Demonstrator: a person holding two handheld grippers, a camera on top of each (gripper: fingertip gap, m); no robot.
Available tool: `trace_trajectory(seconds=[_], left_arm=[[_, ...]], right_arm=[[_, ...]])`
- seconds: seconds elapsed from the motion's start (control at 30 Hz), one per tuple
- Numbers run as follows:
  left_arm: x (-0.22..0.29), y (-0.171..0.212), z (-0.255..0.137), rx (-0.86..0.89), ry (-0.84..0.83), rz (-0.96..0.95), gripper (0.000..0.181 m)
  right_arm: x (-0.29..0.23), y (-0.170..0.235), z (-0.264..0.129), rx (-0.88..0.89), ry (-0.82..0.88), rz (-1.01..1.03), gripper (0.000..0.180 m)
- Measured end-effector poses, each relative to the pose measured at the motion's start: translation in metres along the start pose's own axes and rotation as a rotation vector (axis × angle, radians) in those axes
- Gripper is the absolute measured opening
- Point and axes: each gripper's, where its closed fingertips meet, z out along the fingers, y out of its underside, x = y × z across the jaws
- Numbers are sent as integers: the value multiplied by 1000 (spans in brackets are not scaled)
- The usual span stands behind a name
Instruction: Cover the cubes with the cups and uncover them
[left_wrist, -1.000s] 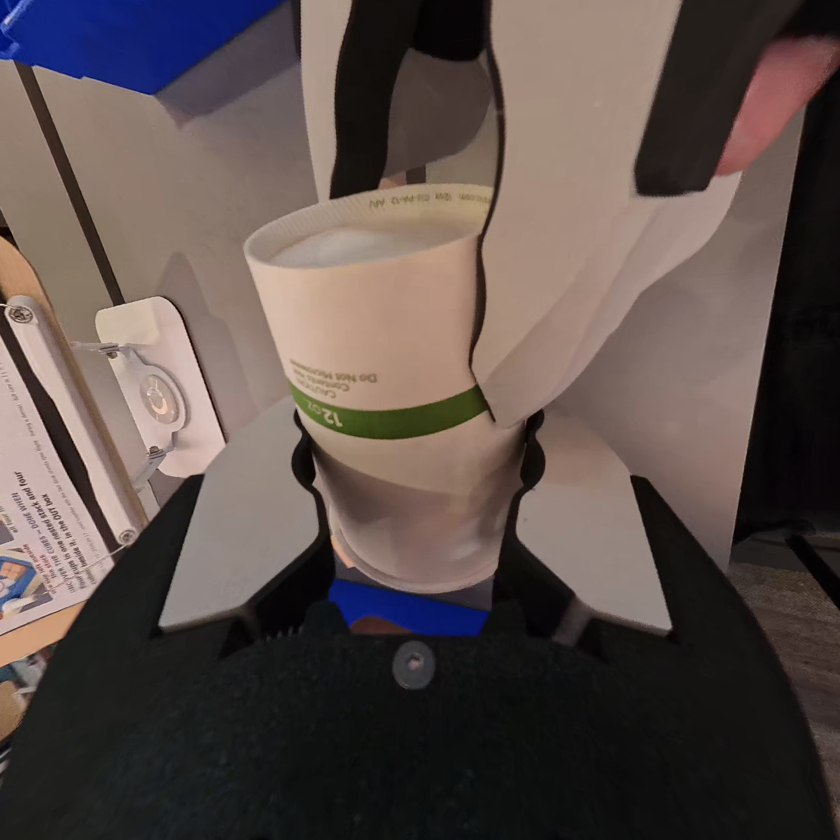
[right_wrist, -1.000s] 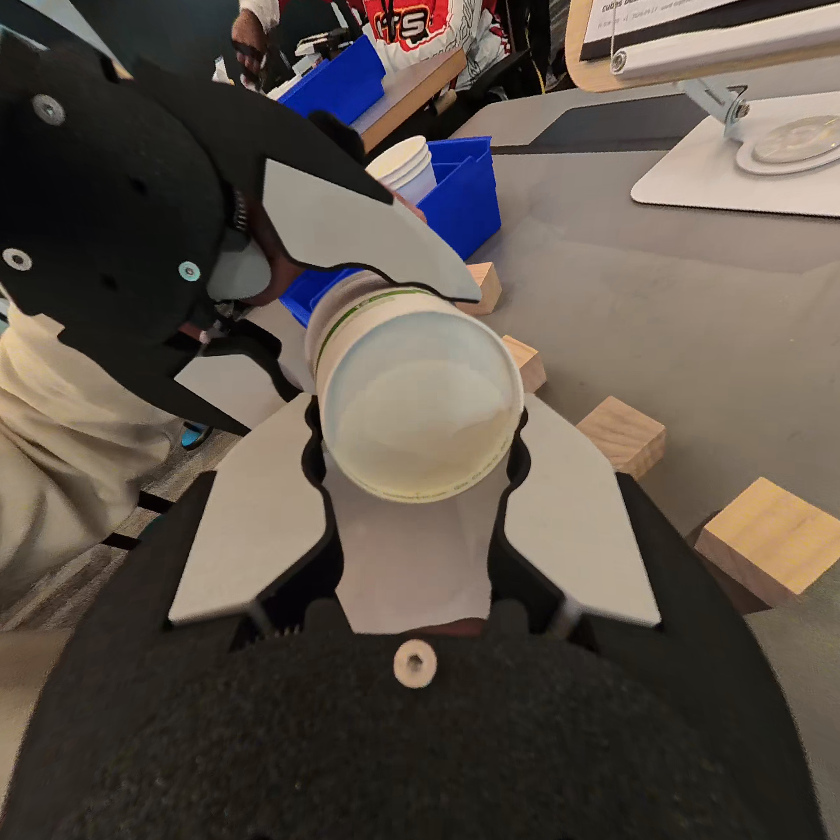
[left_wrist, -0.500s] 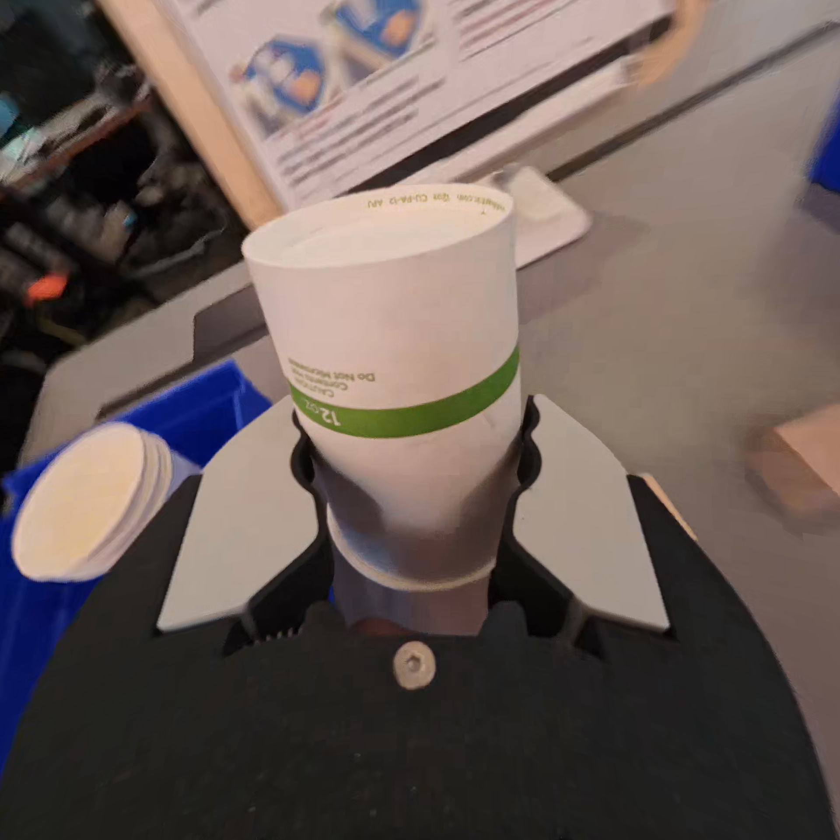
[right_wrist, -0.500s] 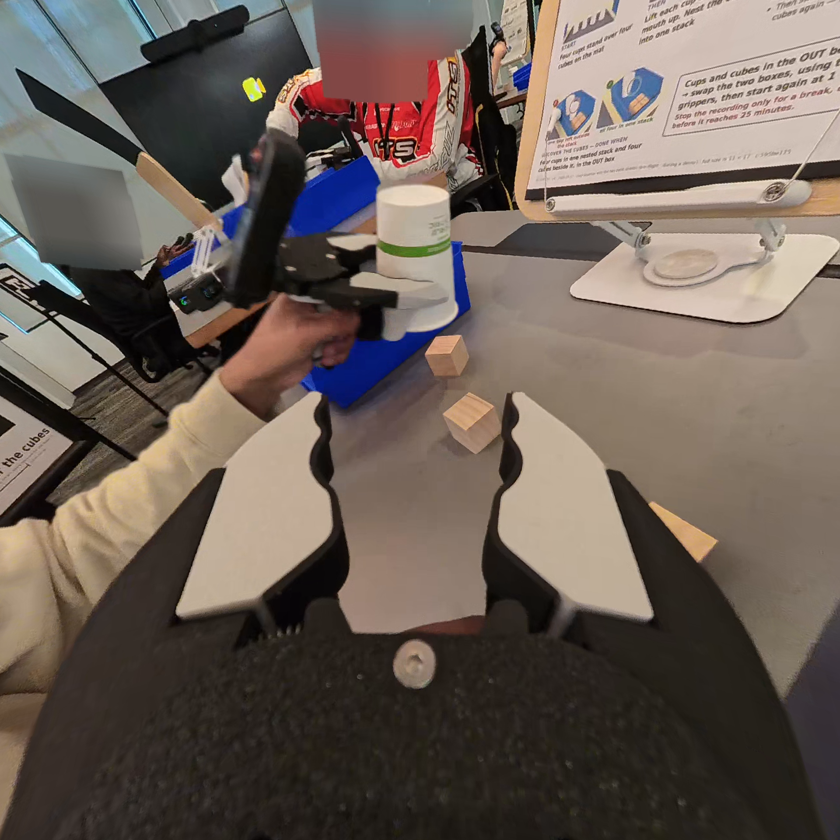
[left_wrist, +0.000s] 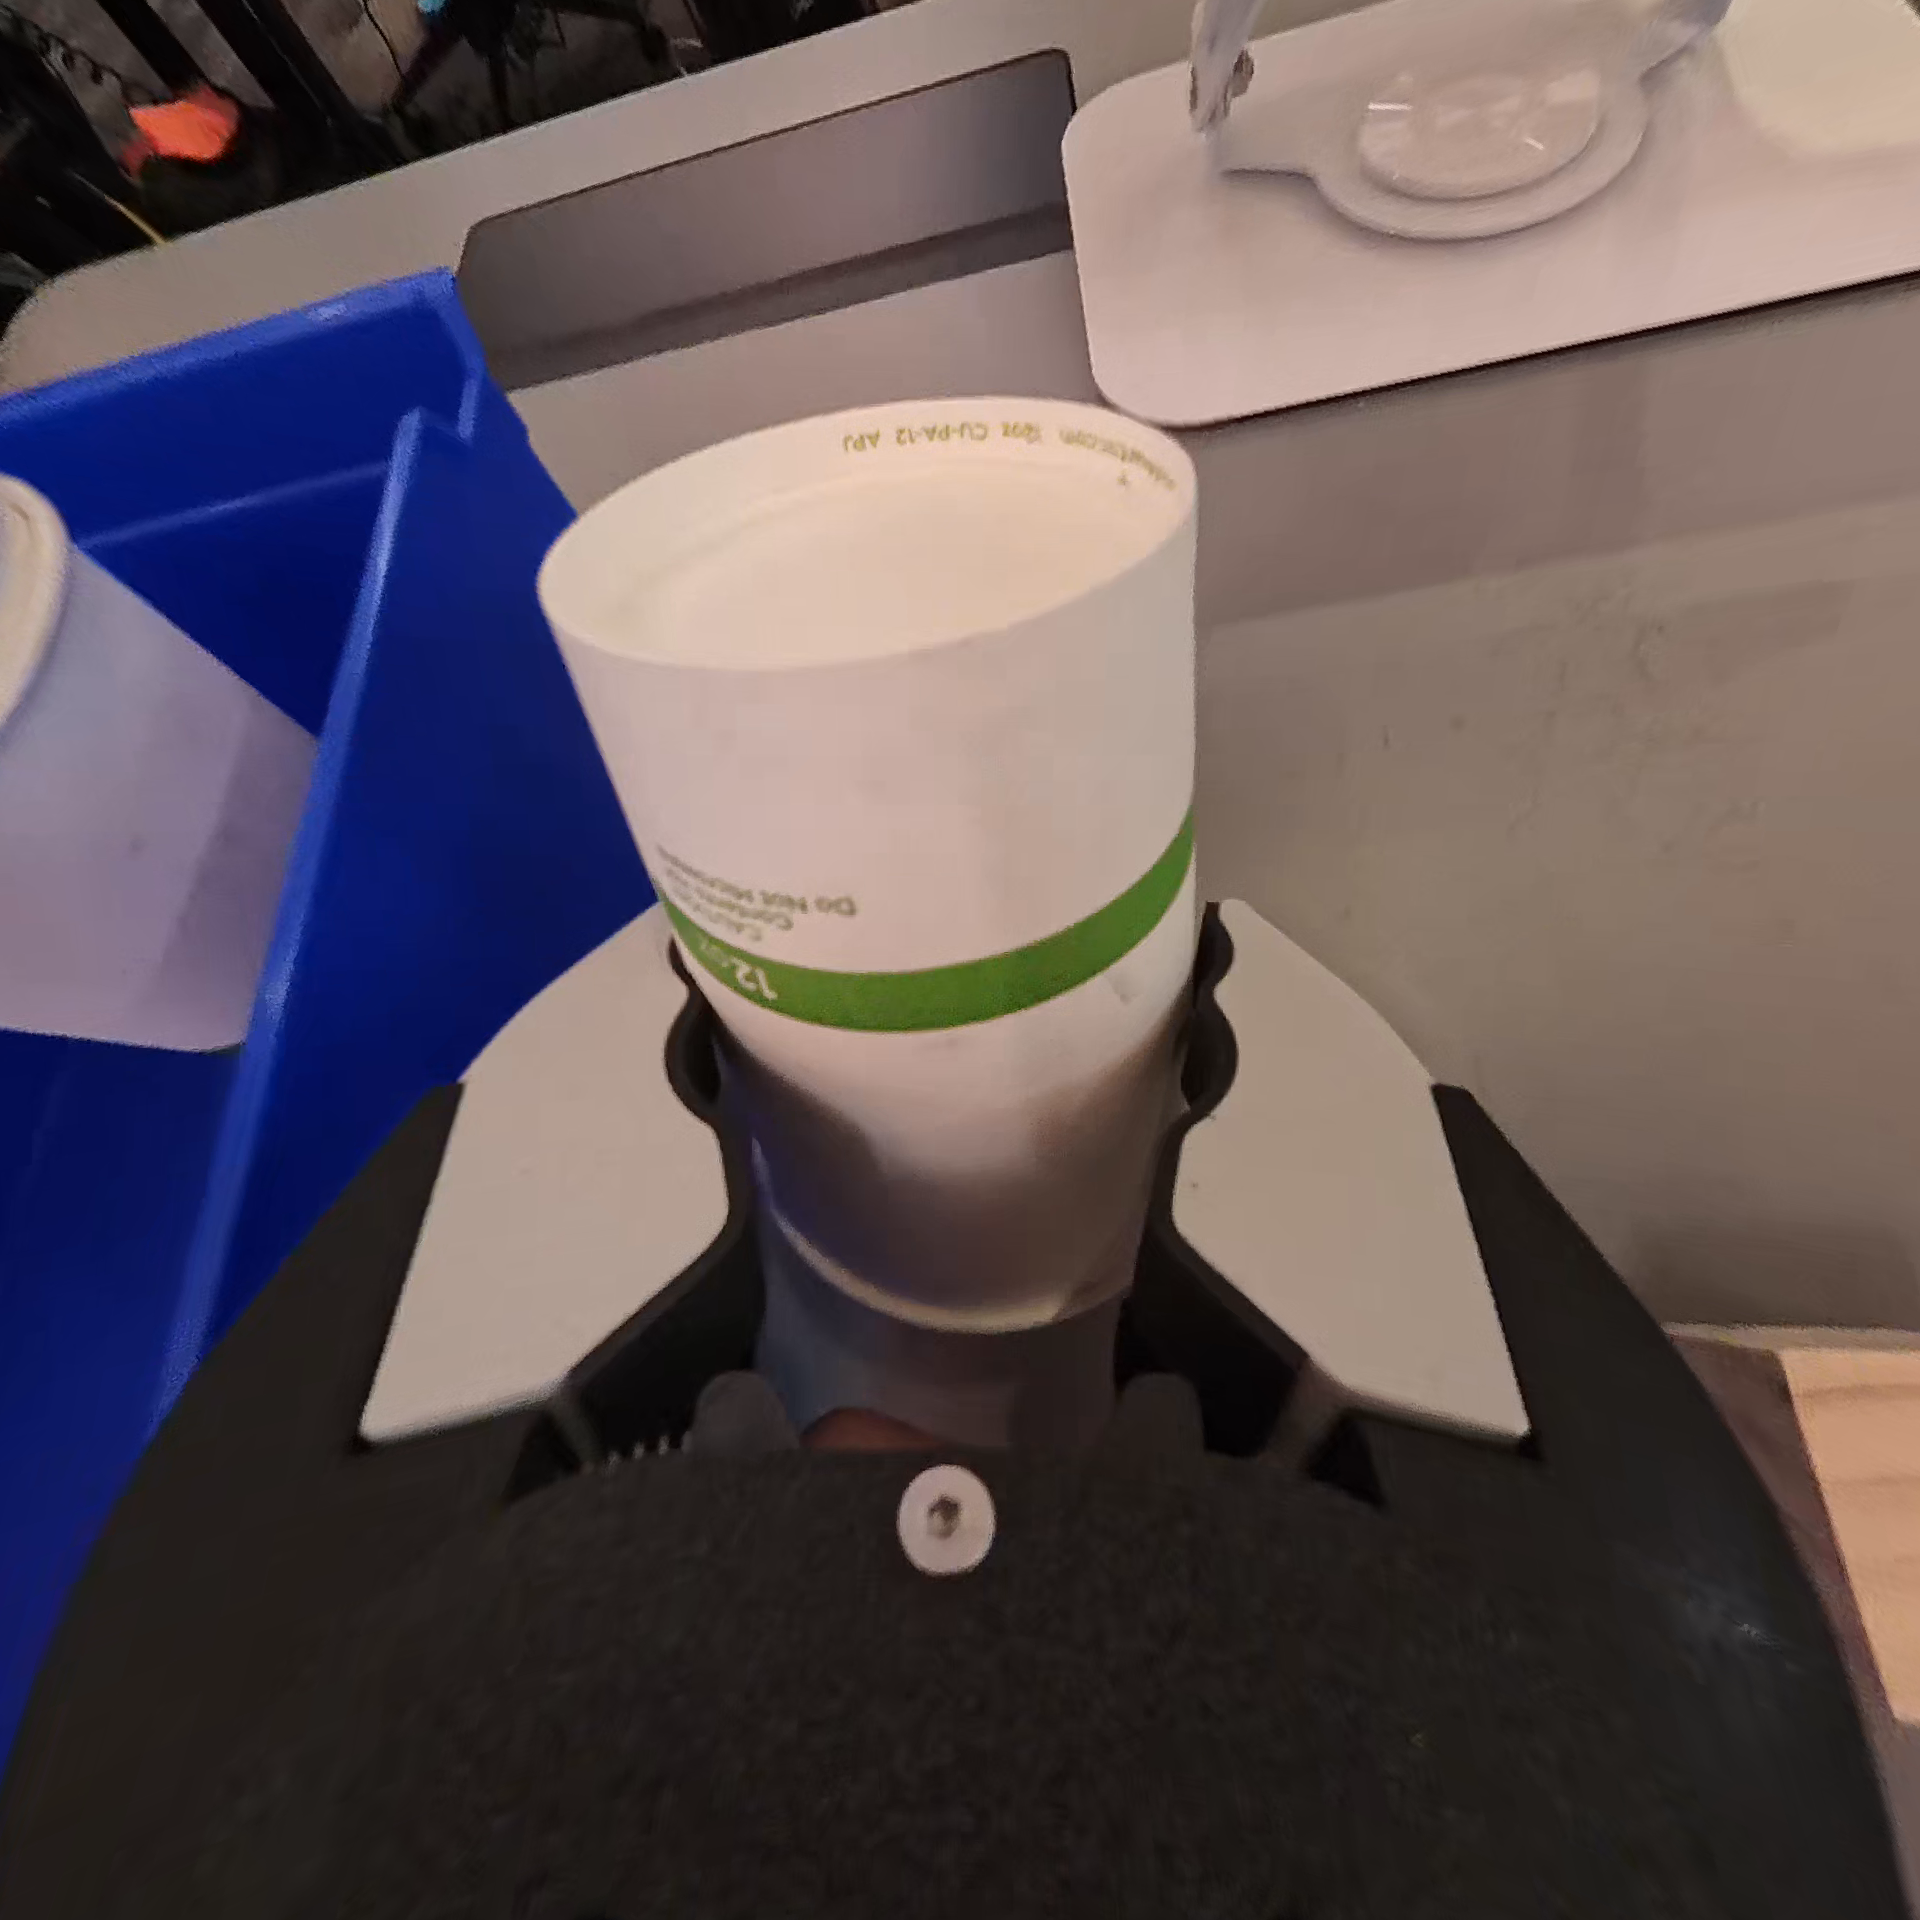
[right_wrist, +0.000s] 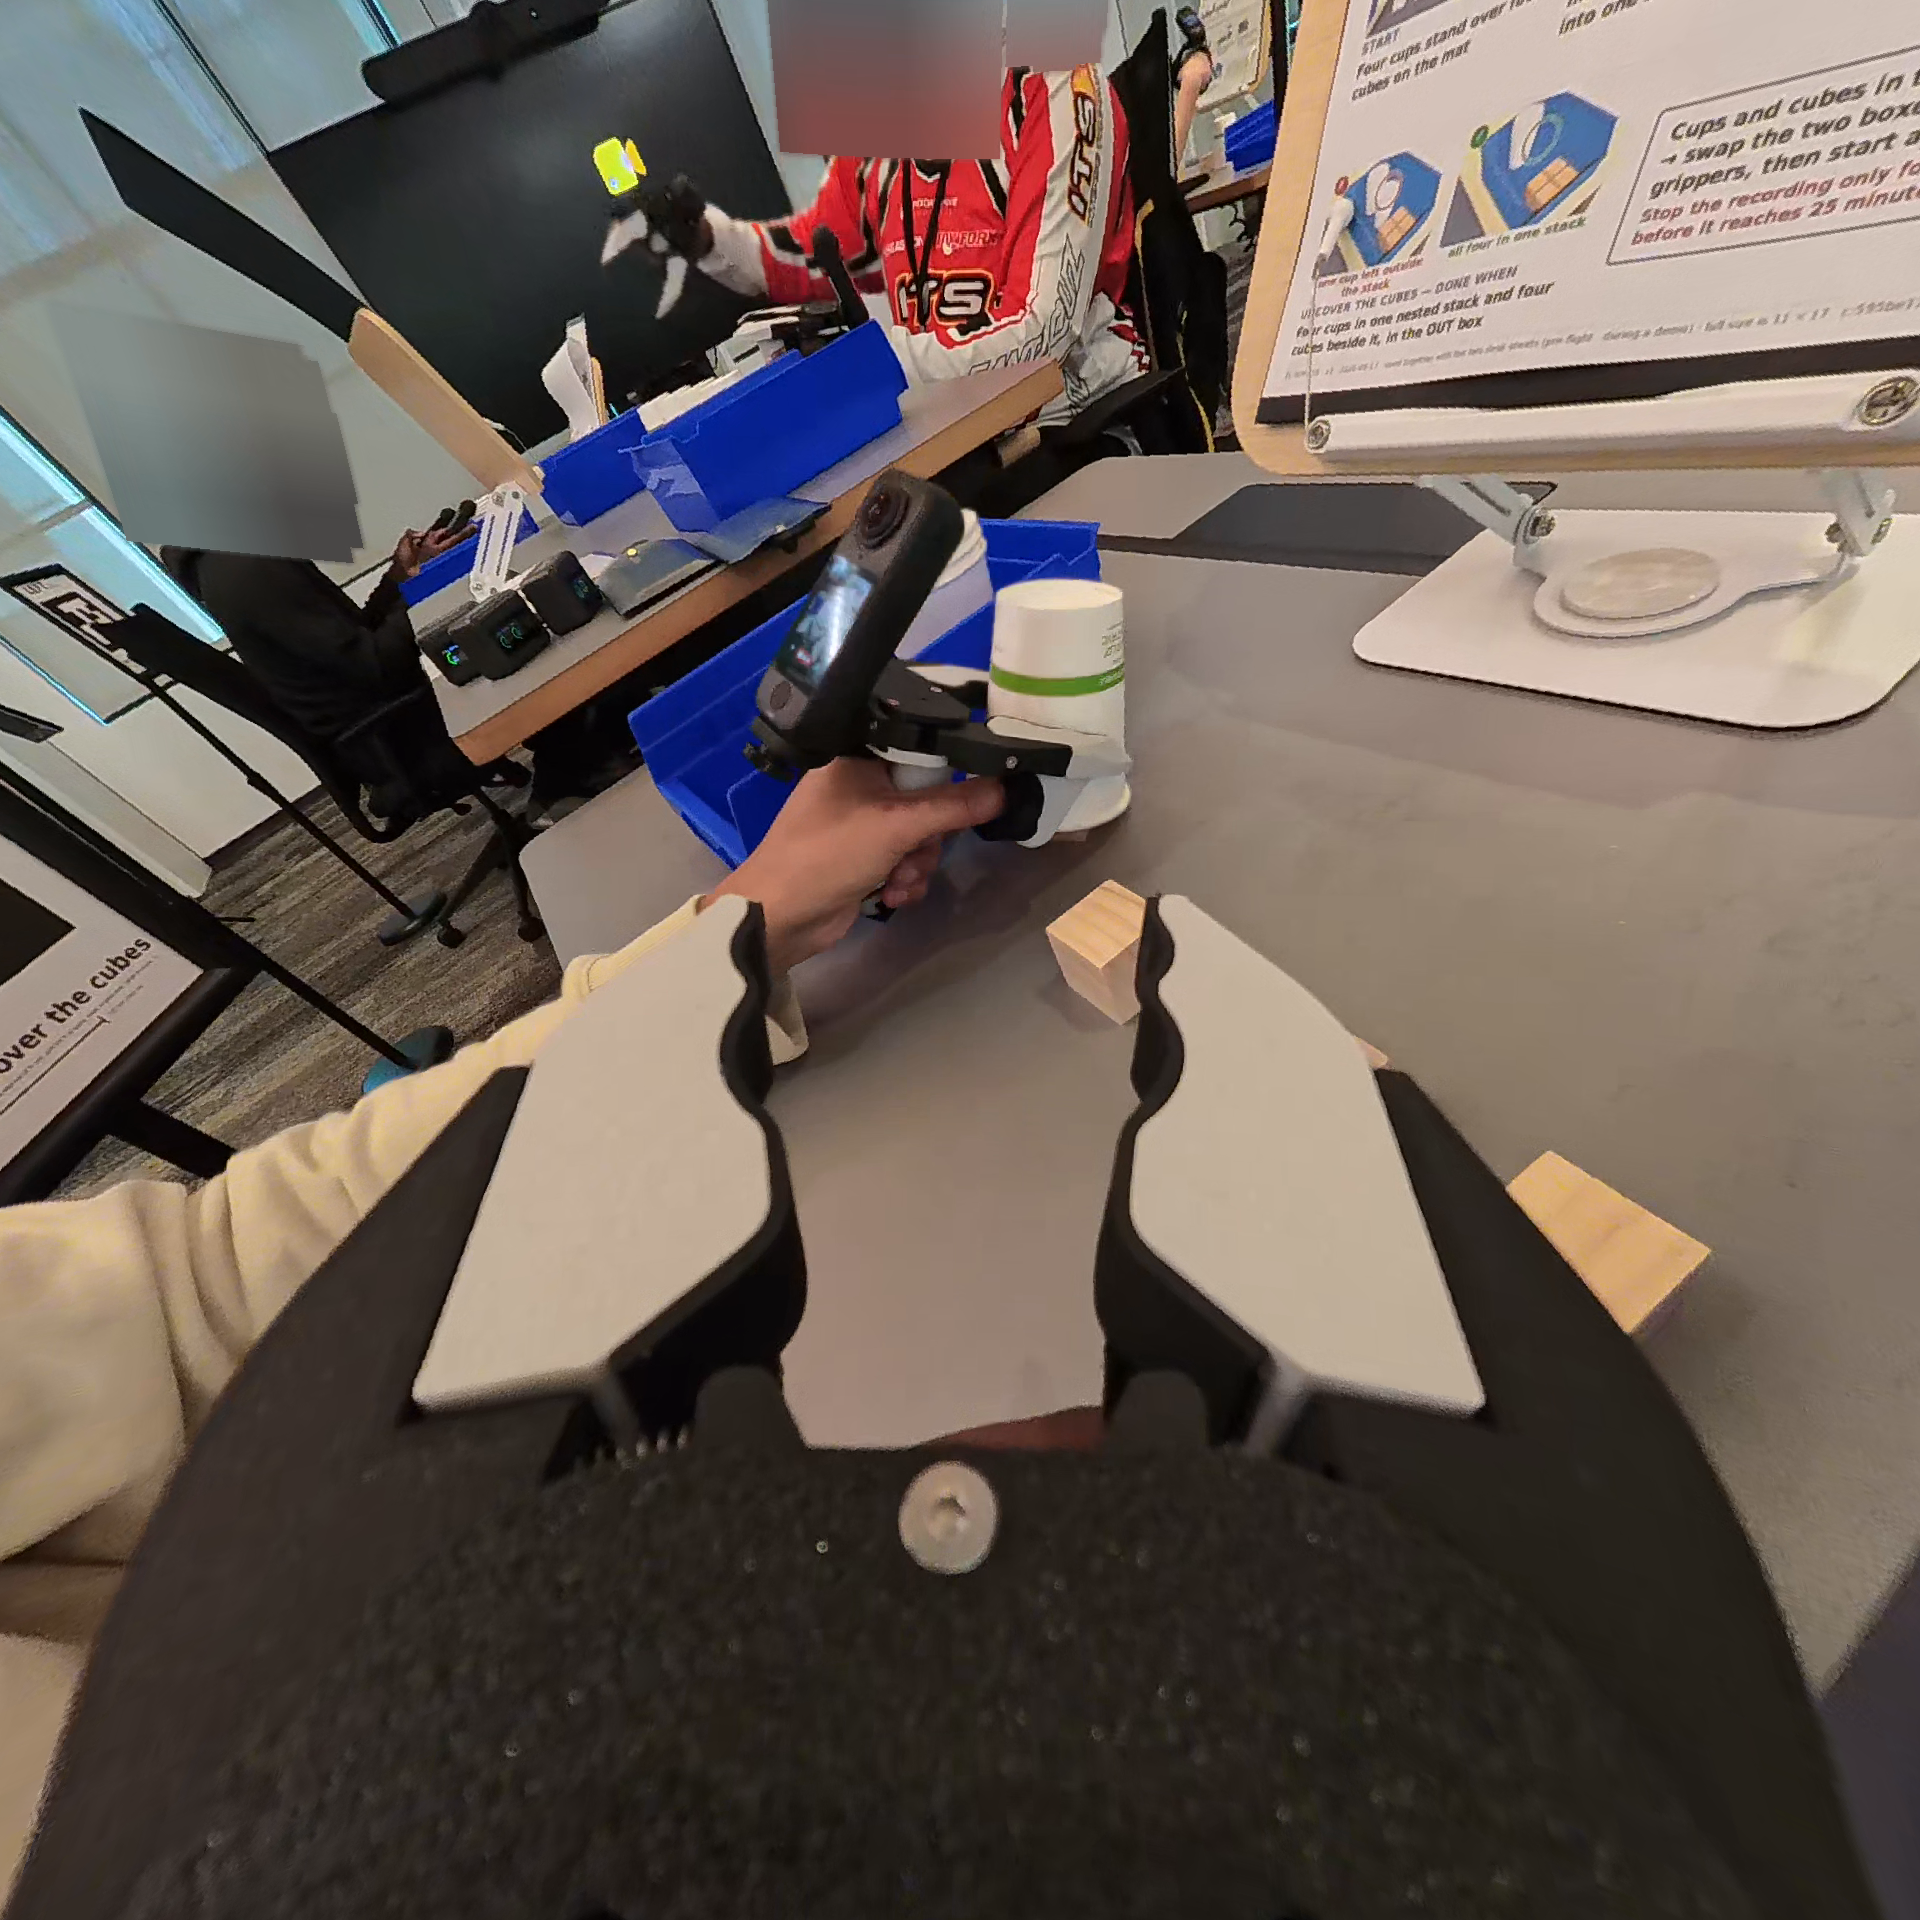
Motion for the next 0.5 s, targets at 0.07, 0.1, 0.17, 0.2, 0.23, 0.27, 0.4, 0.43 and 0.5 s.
trace_trajectory(seconds=[0.07,0.1,0.17,0.2,0.23,0.27,0.4,0.43,0.5], left_arm=[[1,7,-5,-20,17,-12,89],[2,12,-8,-29,21,-16,89],[5,25,-15,-58,33,-5,89],[7,29,-19,-55,40,-4,88],[8,33,-23,-50,45,-9,88],[10,37,-28,-56,54,-15,89],[11,50,-43,-81,79,-17,89],[9,52,-45,-80,78,-13,89],[6,61,-45,-96,73,5,92]], right_arm=[[1,0,0,0,-2,5,67],[1,0,-1,0,-1,5,67],[0,-1,-2,1,-2,3,67],[0,-1,-2,1,-3,2,67],[-1,-2,-2,2,-5,1,67],[-1,-2,-2,2,-6,1,67],[-3,0,-2,-6,-11,-2,66],[-4,0,-2,-8,-12,-4,66],[-4,0,-2,-12,-12,-11,65]])
